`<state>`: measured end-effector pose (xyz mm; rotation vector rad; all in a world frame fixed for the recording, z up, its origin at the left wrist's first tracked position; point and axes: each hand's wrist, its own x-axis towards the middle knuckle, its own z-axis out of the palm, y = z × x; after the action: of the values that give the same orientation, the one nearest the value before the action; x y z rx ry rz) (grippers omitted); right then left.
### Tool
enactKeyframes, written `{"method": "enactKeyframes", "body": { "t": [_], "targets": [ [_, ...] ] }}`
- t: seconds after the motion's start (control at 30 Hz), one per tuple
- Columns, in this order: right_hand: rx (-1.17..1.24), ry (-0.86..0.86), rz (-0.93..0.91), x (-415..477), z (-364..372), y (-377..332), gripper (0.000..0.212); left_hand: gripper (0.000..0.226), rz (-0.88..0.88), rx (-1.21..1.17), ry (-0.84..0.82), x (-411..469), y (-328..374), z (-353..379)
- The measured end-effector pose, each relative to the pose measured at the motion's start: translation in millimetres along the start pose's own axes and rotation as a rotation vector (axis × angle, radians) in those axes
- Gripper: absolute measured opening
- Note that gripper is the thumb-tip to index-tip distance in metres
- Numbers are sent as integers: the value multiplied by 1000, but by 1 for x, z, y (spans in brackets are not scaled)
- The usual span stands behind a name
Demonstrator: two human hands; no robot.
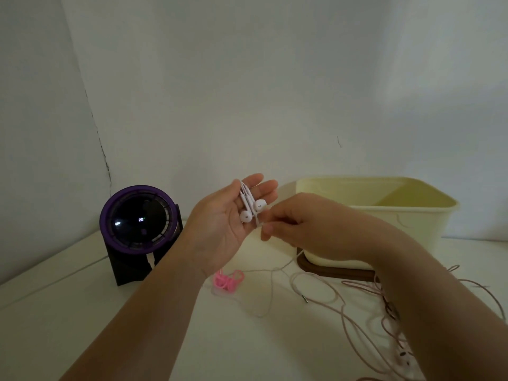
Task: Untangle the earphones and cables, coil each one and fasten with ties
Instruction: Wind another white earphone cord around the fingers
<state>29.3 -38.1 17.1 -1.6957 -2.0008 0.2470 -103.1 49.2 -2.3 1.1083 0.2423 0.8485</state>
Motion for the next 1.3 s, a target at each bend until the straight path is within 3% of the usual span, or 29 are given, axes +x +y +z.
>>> {"method": "enactKeyframes", "body": {
  "t": [0.17,0.33,0.53,0.73,0.83,0.97,1.1,1.2,1.3],
  "targets": [
    [32,18,31,-7,-12,-2,27,36,-7,83,-49,-3,1,3],
    [122,68,10,-9,-16,-3,23,35,94,132,-30,-1,4,0],
    [278,248,-71,-5,-18,1,17,32,381,858,63,-5,6,-5],
    [328,479,-52,1,-16,12,15,33,258,1069,-63,-8,1,-7],
    [348,500,-51,4,-13,16,15,32,102,950,-209,-10,4,-6],
    [432,543,-67,7,-8,15,16,35,-100,489,-325,-20,16,2],
    [425,471,-94,11,2,13,20,35,-44,-38,-374,-21,30,8],
    [317,283,-96,11,11,8,28,37,59,-217,-189,-18,33,13],
    [174,92,-59,9,13,2,22,34,166,-83,-31,-12,30,9]
  ]
}}
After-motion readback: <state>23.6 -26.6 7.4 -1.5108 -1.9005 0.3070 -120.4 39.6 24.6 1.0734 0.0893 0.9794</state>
